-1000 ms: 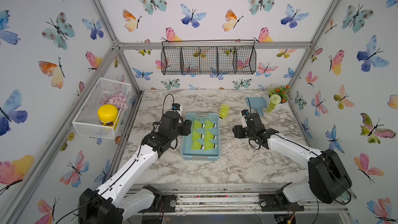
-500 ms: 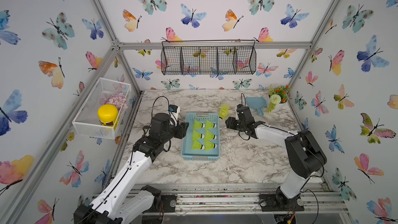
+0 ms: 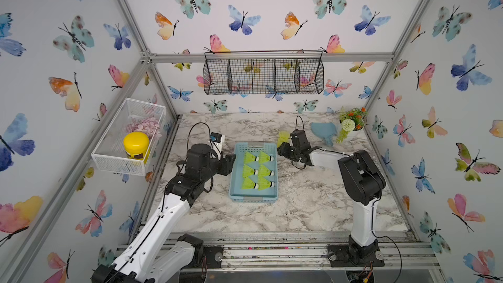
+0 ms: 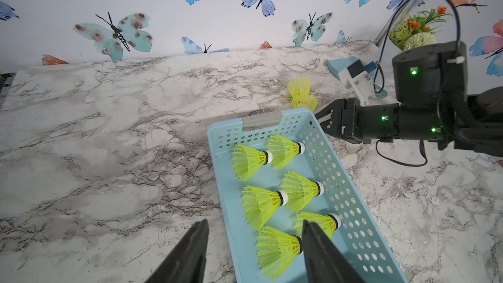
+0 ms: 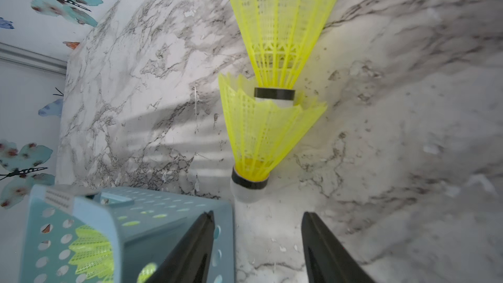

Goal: Put the shuttlecocks into the storage box
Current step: Move the shuttlecock to the center of the board.

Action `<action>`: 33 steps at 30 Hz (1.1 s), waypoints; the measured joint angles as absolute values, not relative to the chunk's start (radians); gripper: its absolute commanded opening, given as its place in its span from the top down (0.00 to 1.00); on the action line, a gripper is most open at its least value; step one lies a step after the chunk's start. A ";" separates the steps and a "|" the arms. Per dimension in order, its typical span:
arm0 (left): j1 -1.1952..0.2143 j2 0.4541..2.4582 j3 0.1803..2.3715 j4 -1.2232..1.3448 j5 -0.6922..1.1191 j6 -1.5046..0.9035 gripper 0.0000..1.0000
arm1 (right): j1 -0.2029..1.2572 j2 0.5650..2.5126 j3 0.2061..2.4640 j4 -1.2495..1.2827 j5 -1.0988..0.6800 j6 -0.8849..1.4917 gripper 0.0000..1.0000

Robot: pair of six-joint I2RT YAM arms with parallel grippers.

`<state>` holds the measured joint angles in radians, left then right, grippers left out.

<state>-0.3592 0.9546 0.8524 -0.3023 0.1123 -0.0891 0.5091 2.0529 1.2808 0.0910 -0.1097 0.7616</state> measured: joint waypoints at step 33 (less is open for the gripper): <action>-0.353 0.943 0.852 -0.300 0.098 -0.082 0.40 | 0.509 2.173 1.406 0.050 -0.063 0.714 0.70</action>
<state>-0.3531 0.9432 0.8520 -0.3000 0.0978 -0.0818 0.5091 2.1731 1.4063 0.0498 -0.0631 0.7143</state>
